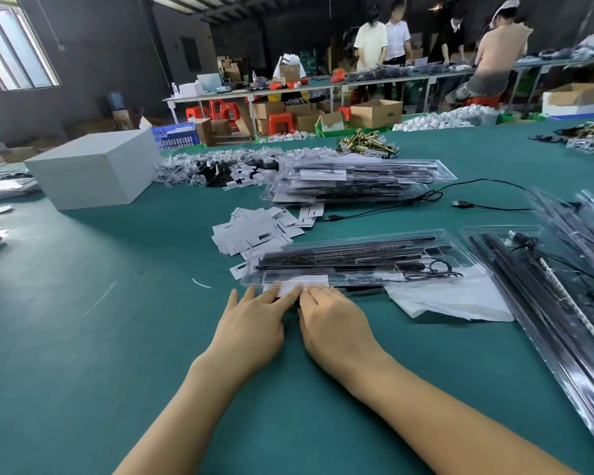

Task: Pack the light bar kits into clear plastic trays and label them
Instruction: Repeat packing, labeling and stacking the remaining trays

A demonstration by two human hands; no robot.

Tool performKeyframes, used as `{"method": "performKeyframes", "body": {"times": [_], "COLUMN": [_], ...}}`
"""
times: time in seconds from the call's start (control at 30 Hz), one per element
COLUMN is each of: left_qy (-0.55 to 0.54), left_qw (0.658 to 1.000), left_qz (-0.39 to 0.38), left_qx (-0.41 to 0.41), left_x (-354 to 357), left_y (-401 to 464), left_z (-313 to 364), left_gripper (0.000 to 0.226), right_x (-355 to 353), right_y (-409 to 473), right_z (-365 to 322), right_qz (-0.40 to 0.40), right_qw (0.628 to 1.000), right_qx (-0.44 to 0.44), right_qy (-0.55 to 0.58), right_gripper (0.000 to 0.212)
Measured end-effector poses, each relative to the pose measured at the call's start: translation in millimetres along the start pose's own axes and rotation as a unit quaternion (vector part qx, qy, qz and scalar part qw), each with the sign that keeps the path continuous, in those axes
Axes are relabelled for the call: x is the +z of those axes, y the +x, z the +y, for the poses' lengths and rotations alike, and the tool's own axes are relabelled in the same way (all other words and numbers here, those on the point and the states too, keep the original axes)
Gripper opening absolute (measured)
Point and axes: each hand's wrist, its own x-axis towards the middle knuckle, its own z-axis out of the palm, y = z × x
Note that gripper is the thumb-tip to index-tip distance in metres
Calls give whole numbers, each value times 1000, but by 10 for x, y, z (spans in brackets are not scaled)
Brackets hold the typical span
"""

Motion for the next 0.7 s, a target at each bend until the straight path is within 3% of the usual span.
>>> {"method": "performKeyframes", "body": {"times": [0.3, 0.5, 0.7], "left_qy": [24, 21, 40], "left_qw": [999, 999, 997], "left_qz": [12, 2, -2], "left_qx": [-33, -38, -68], "left_x": [7, 7, 25], "left_y": [-26, -29, -62], "left_z": [126, 157, 247], "left_gripper": [67, 66, 58], "right_x": [-182, -182, -151], "right_y": [22, 65, 87], "right_z": [177, 515, 596], "right_qz": [114, 12, 12], "right_qw": [993, 994, 987], "right_qx": [34, 67, 84], "right_qy": [-26, 87, 137], "right_gripper": [14, 17, 16]}}
